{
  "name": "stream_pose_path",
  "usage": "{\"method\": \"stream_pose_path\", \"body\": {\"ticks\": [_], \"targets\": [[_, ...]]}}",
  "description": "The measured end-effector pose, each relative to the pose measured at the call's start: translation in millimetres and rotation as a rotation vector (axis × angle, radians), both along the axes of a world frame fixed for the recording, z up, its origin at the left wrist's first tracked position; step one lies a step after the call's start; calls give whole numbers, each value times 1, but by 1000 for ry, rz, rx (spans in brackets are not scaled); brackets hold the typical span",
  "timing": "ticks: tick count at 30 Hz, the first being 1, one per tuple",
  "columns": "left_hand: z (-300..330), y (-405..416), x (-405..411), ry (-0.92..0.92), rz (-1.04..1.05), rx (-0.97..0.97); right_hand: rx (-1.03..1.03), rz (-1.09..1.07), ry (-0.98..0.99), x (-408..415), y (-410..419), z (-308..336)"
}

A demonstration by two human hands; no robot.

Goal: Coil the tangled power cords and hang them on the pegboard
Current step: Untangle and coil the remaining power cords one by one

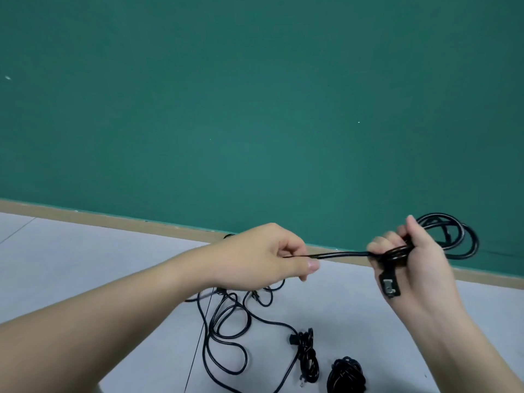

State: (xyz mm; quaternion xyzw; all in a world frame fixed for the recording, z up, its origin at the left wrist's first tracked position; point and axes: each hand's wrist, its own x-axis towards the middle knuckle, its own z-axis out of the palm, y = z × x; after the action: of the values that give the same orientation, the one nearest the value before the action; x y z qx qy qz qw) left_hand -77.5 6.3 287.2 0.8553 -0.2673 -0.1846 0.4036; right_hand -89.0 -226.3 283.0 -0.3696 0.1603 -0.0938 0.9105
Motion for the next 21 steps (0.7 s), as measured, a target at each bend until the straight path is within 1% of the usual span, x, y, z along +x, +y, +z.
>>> {"method": "stream_pose_path", "body": {"ticks": [4,8,10,12,15,17,19,21], "targets": [[-3,-5,-9,-20,-42,-155,-200,104,34,3,4,-12],[2,-3,-8,-87,16,-282,-358,302,25,-3,10,-12],[4,-4,-8,-119,44,-303,-493,381,3,-7,15,-13],[3,-6,-10,-146,72,-302,-585,481,-59,-10,20,-15],[0,-12,-11,-181,106,-326,-671,710,-208,-15,27,-15],[-2,-13,-10,-163,120,-366,-756,864,-261,-20,32,-12],[-3,-13,-9,-122,143,-374,-834,979,-244,-26,38,-12],[-6,-12,-9,-85,172,-356,-847,987,-143,-30,42,-17]]}}
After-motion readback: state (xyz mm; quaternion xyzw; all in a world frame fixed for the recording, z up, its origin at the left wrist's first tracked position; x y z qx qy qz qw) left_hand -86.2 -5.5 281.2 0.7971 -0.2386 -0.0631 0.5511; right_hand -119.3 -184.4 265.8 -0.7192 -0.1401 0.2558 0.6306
